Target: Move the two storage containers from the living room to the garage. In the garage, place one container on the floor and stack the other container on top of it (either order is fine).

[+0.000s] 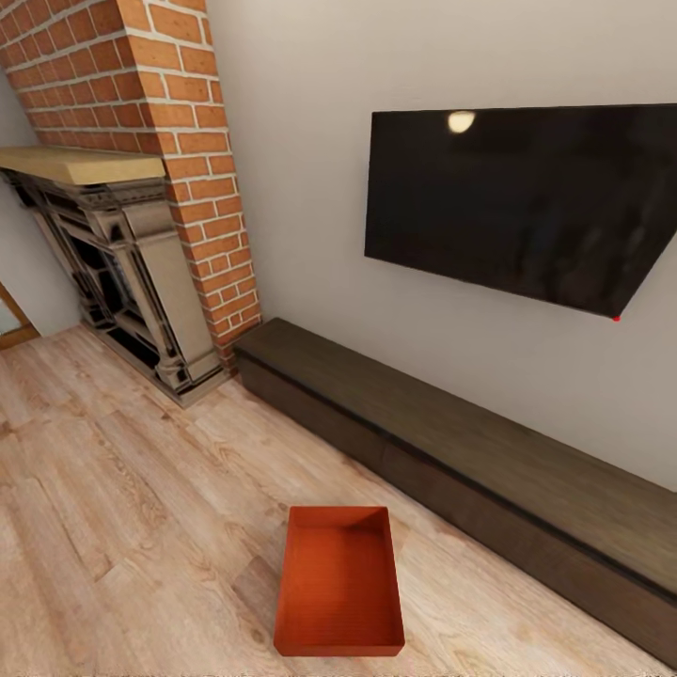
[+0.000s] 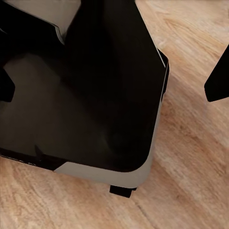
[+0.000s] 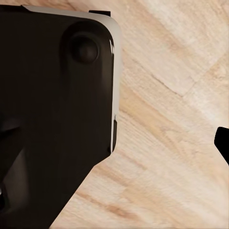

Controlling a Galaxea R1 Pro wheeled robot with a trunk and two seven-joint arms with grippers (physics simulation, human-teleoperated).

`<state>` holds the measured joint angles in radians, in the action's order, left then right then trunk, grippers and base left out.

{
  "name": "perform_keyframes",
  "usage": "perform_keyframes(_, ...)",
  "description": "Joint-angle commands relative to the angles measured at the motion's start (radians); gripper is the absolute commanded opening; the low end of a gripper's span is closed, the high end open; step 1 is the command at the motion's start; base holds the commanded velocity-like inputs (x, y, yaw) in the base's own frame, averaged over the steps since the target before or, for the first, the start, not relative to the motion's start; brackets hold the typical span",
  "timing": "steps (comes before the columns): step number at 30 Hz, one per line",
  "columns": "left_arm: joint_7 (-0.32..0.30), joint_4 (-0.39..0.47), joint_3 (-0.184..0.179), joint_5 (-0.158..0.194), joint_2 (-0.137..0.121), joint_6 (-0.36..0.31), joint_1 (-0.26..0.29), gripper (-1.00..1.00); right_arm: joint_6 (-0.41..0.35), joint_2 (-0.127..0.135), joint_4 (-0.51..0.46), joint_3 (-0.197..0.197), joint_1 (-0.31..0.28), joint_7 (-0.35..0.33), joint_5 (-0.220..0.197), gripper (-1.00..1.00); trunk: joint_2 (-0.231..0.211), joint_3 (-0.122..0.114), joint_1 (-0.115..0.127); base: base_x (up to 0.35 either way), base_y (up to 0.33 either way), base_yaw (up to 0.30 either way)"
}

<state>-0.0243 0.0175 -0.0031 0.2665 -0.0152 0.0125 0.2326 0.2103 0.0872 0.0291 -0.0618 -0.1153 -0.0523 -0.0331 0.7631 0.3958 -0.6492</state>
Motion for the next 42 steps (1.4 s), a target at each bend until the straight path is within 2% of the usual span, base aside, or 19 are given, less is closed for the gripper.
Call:
perform_keyframes(1,-0.002,-0.001,-0.001,0.007,0.0,0.001,0.001,1.0,0.006,0.0,0.003,-0.006,-0.001,-0.003,-0.004,1.0,0.001,0.003,0.0,0.0,0.0,0.0)
perform_keyframes(42,-0.003,-0.001,-0.001,0.007,0.0,0.001,0.001,1.0,0.006,0.001,0.003,-0.006,-0.001,-0.006,-0.004,1.0,0.001,0.068,0.0,0.0,0.0,0.0)
